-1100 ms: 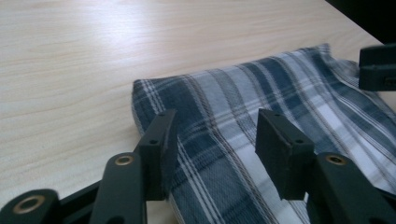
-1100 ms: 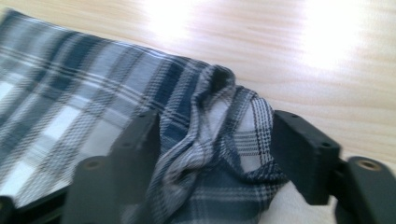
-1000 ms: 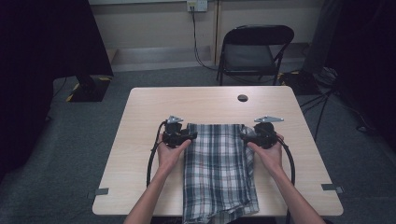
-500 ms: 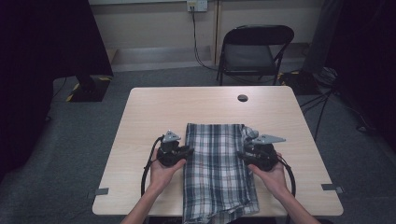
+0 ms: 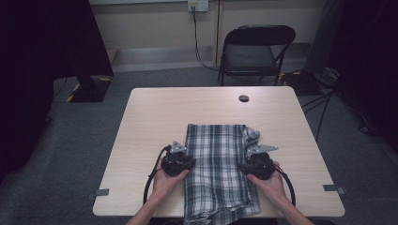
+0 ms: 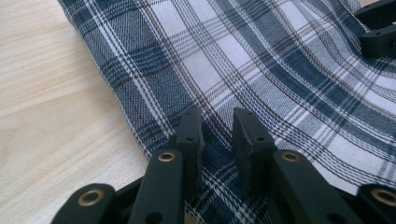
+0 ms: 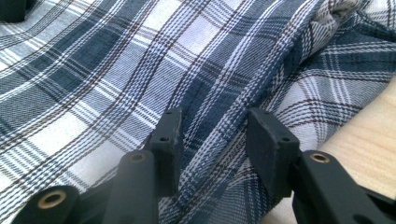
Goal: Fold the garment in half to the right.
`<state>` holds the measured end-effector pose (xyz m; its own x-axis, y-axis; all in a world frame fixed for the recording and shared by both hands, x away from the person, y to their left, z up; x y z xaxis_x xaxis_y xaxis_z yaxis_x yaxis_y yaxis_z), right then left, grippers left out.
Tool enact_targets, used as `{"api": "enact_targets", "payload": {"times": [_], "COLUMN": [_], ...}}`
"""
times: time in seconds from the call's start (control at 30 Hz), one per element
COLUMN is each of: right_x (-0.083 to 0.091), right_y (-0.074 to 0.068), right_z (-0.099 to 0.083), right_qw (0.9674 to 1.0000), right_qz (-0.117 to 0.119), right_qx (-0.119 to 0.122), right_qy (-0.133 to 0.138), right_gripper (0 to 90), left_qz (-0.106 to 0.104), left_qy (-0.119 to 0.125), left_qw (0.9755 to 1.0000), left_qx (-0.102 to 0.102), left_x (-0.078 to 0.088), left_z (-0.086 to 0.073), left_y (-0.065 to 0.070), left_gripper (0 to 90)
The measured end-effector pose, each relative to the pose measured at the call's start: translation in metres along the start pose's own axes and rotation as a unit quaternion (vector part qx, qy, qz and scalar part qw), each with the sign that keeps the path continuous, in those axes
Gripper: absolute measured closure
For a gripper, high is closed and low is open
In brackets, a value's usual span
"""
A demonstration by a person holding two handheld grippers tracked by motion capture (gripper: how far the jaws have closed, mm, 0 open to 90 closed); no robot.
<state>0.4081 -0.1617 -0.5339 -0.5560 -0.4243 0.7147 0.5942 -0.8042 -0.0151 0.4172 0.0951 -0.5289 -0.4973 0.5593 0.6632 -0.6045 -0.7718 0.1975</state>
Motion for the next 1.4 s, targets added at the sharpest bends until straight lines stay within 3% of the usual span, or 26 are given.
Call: {"api": "enact_targets", "payload": {"times": [0.27,0.8,1.17,1.33,1.4], "right_x": [-0.007,-0.027,-0.047,-0.053,-0.055], "right_y": [0.004,0.022,0.035,0.039,0.040], "right_z": [0.005,0.025,0.046,0.052,0.054], "right_qw": [0.9998,0.9998,0.9997,0.9996,0.9996], "right_qz": [-0.014,-0.012,-0.020,-0.024,-0.026], "right_qx": [0.006,0.008,0.000,-0.003,-0.004], "right_qy": [0.009,0.010,0.012,0.011,0.012], "right_gripper": [57.0,57.1,57.2,57.2,57.2], "left_qz": [0.011,0.030,0.044,0.049,0.054], "left_qy": [0.013,0.024,0.050,0.038,0.046], "left_qw": [0.9998,0.9991,0.9969,0.9970,0.9964], "left_qx": [0.010,0.016,0.041,0.046,0.047], "left_x": [-0.007,-0.020,-0.031,-0.036,-0.038], "left_z": [0.003,0.020,0.032,0.039,0.041], "left_y": [-0.006,-0.025,-0.045,-0.051,-0.053], "left_gripper": [75.9,76.1,76.3,76.2,76.2]}}
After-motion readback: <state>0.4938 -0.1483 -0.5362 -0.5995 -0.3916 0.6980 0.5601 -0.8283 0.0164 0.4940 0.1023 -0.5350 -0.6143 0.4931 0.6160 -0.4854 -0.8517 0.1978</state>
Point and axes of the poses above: each handheld gripper's, and its own axes: x roughly backward along the jaws, z roughly out of its top, y roughly to its right, the point moved 6 cm from there along -x, roughly forward along the jaws, and after that the axes turned 4 degrees about x, right-handed, at the moved point
